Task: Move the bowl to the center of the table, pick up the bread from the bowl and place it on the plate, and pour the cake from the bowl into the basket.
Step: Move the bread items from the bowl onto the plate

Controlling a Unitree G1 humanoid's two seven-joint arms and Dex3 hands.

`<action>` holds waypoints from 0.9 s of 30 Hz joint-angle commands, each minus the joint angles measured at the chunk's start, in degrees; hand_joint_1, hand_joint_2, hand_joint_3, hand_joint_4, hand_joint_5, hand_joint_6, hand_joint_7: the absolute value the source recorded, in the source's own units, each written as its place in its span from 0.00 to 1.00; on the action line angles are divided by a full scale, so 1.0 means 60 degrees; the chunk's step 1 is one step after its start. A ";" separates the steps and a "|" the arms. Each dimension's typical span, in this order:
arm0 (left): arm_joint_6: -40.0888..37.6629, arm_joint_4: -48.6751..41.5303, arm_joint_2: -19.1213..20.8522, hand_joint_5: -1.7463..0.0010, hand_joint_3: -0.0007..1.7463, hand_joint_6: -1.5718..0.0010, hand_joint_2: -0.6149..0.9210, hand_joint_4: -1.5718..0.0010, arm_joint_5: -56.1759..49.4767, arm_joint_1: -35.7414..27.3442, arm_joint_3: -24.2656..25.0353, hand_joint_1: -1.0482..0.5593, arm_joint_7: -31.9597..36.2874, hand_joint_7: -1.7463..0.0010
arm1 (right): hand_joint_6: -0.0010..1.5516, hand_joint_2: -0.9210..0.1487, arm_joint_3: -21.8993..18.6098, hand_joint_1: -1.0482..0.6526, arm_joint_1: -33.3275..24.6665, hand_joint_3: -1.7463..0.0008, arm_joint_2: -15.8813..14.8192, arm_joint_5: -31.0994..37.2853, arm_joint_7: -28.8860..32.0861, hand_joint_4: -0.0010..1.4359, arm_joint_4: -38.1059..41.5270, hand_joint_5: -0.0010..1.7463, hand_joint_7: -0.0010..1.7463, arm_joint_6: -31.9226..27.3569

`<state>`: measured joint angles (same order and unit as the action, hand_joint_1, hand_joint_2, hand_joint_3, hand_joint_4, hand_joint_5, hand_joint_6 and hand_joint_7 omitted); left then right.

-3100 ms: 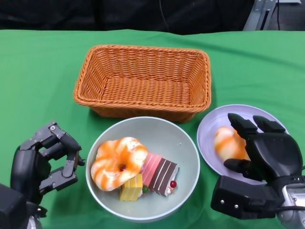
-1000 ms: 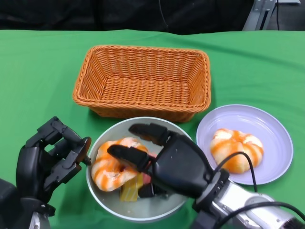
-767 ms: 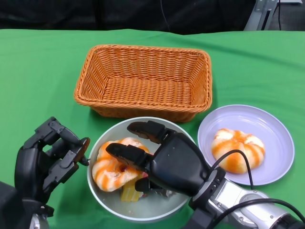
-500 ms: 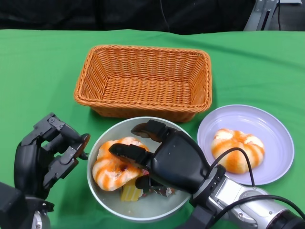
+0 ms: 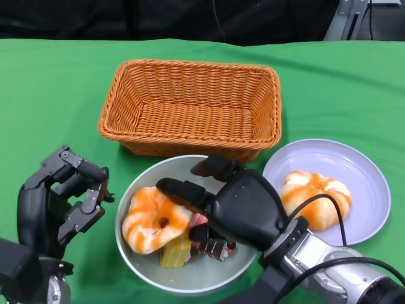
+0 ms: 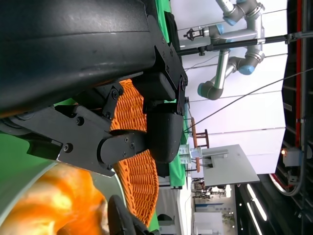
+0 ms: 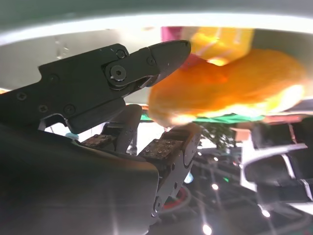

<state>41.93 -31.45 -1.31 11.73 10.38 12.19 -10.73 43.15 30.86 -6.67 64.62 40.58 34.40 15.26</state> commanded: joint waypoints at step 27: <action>-0.0558 0.0944 0.0120 0.08 0.65 0.49 0.76 0.50 0.0232 0.0050 0.0350 0.62 0.0455 0.23 | 0.35 0.05 0.0301 0.24 0.0046 1.00 0.0632 -0.0307 -0.0292 0.30 0.0514 0.25 0.00 -0.0948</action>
<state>38.19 -24.84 -1.76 13.11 10.31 13.75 -8.39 44.53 30.84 -3.01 63.45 38.41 36.85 8.76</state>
